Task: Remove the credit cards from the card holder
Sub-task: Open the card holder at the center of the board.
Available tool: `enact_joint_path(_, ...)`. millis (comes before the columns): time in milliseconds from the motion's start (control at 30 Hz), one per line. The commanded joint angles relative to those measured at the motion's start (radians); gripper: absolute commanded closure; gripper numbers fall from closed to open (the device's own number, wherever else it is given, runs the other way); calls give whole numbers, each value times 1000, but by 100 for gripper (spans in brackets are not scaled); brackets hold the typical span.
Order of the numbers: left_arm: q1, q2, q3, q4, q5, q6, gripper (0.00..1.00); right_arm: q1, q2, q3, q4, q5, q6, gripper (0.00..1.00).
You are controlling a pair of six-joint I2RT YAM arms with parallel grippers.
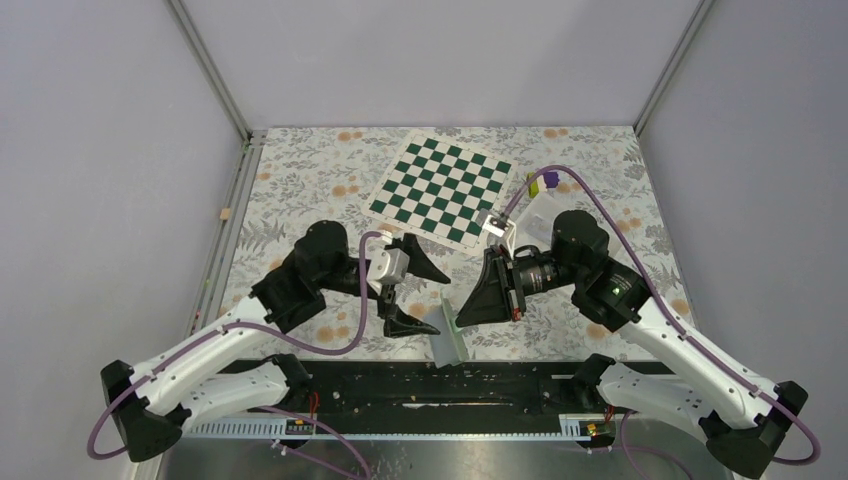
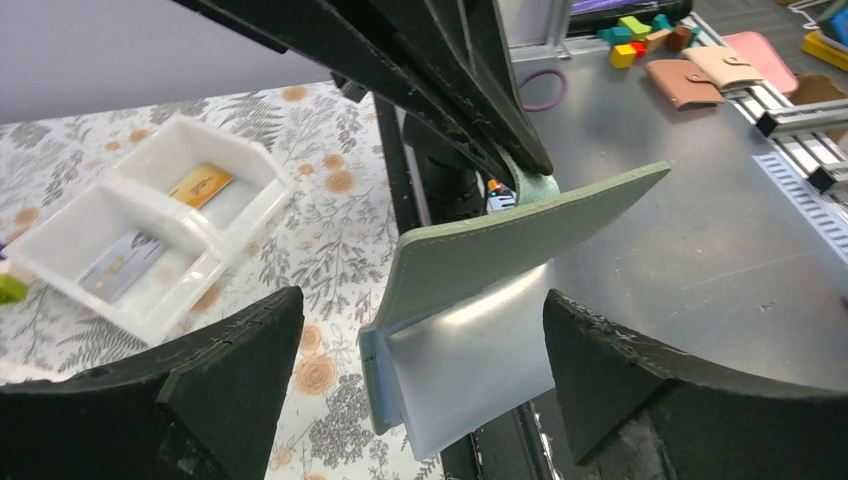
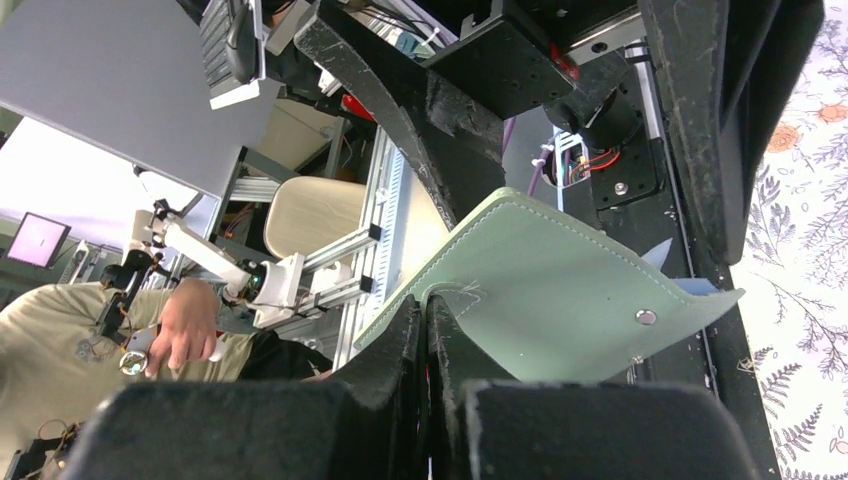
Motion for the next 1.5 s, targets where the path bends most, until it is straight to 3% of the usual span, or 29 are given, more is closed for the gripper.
enact_joint_path(0, -4, 18, 11, 170, 147, -8, 11, -4, -28, 33, 84, -76, 12, 100)
enact_joint_path(167, -5, 52, 11, 290, 236, -109, 13, -4, -33, 24, 67, -82, -8, 100)
enact_joint_path(267, -5, 58, 22, 242, 269, -111, 24, -5, -32, 22, 62, -76, -9, 100)
enact_joint_path(500, -3, -5, -16, 170, 127, -124, 90, -5, -48, 27, 16, -2, -45, 100)
enact_joint_path(567, -3, -28, -17, 157, 53, -179, 100, -4, -52, 33, -17, 42, -66, 100)
enact_joint_path(733, -1, -73, -28, 157, -117, -299, 100, -5, -94, 55, -129, 247, -133, 98)
enact_joint_path(833, -1, -88, -24, 118, -274, -395, 100, -5, -132, 68, -218, 424, -201, 65)
enact_joint_path(867, 0, -87, -13, 76, -338, -421, 100, -5, -151, 66, -235, 475, -225, 59)
enact_joint_path(967, 6, -78, 20, -20, -459, -503, 100, -5, -230, 42, -257, 618, -311, 50)
enact_joint_path(1100, 15, -49, 63, -95, -522, -640, 100, -5, -338, -36, -184, 695, -438, 44)
enact_joint_path(1133, 16, -43, 75, -111, -525, -665, 100, -4, -364, -81, -134, 700, -475, 35)
enact_joint_path(1200, 19, -30, 98, -144, -544, -716, 100, -4, -423, -200, 33, 676, -546, 3)
enact_joint_path(1367, 26, -32, 107, -147, -527, -815, 100, -4, -509, -382, 266, 496, -728, 0)
enact_joint_path(1467, 28, -34, 107, -130, -493, -854, 100, -3, -511, -450, 346, 491, -814, 1)
